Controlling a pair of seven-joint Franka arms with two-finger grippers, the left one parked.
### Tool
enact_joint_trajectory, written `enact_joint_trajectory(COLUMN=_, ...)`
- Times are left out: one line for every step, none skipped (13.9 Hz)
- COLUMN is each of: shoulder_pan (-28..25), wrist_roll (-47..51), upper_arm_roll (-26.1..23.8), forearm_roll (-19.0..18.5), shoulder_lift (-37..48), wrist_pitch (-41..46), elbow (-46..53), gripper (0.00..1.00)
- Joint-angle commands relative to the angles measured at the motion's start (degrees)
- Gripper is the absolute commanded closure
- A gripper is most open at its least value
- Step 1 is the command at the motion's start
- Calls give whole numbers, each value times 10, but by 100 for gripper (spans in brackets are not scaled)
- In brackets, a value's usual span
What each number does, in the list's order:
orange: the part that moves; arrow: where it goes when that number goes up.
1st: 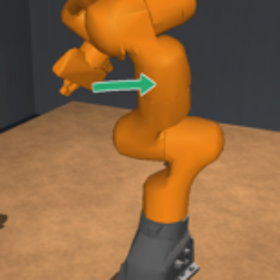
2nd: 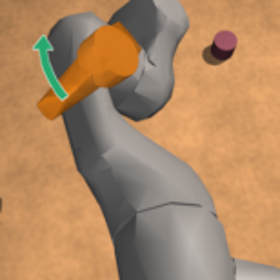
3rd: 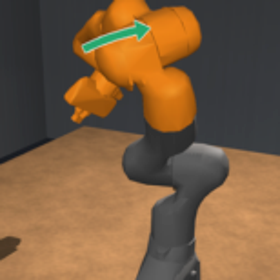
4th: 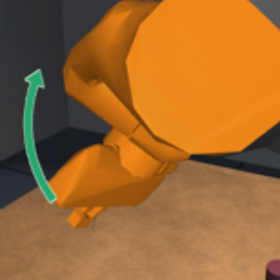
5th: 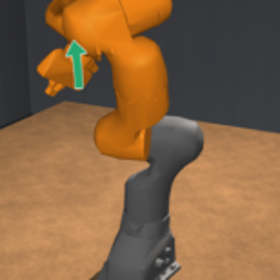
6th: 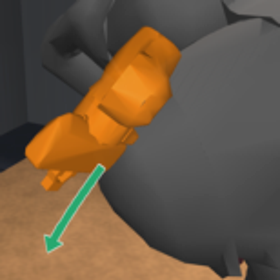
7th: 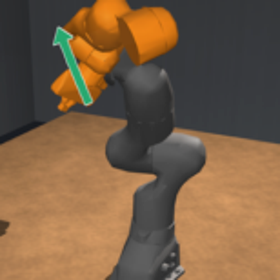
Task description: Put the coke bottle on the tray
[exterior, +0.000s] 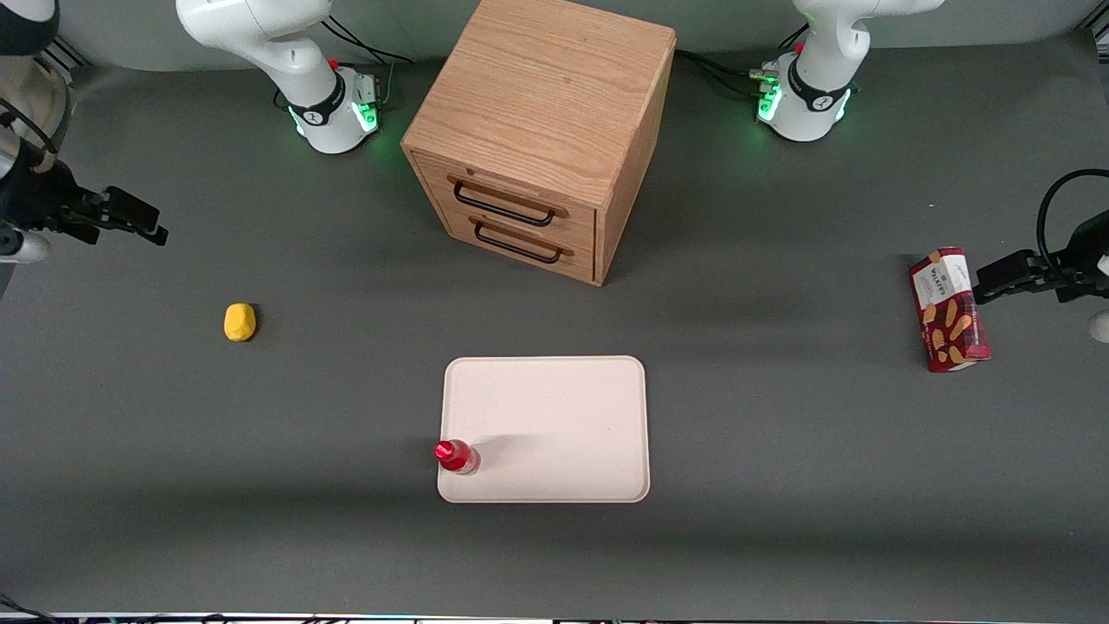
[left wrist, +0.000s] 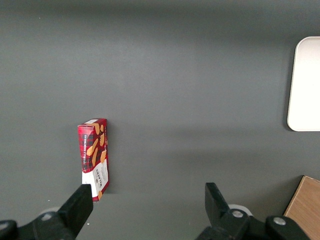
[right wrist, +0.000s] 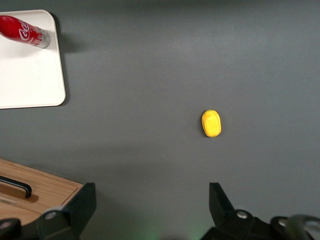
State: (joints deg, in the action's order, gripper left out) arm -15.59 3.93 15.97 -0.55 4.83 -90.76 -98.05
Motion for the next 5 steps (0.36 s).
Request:
enact_joint_trajectory(shoulder_pan=-1, wrist_roll=-16, upper_arm_roll=0, forearm_roll=-6, shoulder_lift=-37, wrist_pitch=15, elbow=53, gripper=0)
enact_joint_trajectory(shoulder_pan=-1, wrist_roll=-15, upper_arm_roll=1, forearm_roll=-5, shoulder_lift=-38, wrist_pitch=16, elbow=55, gripper=0)
enact_joint_trajectory(shoulder_pan=-1, wrist_roll=-15, upper_arm_roll=1, forearm_roll=-6, shoulder_lift=-37, wrist_pitch=22, elbow=55, gripper=0)
enact_joint_trajectory(shoulder_pan=-1, wrist_roll=-16, upper_arm_roll=1, forearm_roll=-5, shoulder_lift=-36, wrist_pitch=34, elbow=56, gripper=0)
enact_joint_trajectory(shoulder_pan=-1, wrist_roll=-16, upper_arm_roll=1, forearm_roll=-5, shoulder_lift=-34, wrist_pitch=42, elbow=56, gripper=0)
